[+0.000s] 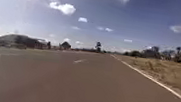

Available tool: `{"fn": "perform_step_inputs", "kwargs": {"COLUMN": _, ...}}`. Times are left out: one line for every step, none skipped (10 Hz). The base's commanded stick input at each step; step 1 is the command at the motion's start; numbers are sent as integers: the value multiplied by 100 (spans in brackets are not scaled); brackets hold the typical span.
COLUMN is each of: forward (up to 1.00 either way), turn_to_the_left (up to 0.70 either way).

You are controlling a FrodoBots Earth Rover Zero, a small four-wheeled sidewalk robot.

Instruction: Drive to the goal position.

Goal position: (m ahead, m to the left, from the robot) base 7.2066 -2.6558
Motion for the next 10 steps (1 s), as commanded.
{"fn": "perform_step_inputs", "kwargs": {"forward": 85, "turn_to_the_left": -33}}
{"fn": "perform_step_inputs", "kwargs": {"forward": 85, "turn_to_the_left": -33}}
{"fn": "perform_step_inputs", "kwargs": {"forward": 85, "turn_to_the_left": -33}}
{"fn": "perform_step_inputs", "kwargs": {"forward": 85, "turn_to_the_left": -33}}
{"fn": "perform_step_inputs", "kwargs": {"forward": 85, "turn_to_the_left": -33}}
{"fn": "perform_step_inputs", "kwargs": {"forward": 85, "turn_to_the_left": -33}}
{"fn": "perform_step_inputs", "kwargs": {"forward": 85, "turn_to_the_left": -33}}
{"fn": "perform_step_inputs", "kwargs": {"forward": 85, "turn_to_the_left": -33}}
{"fn": "perform_step_inputs", "kwargs": {"forward": 85, "turn_to_the_left": -33}}
{"fn": "perform_step_inputs", "kwargs": {"forward": 85, "turn_to_the_left": -33}}
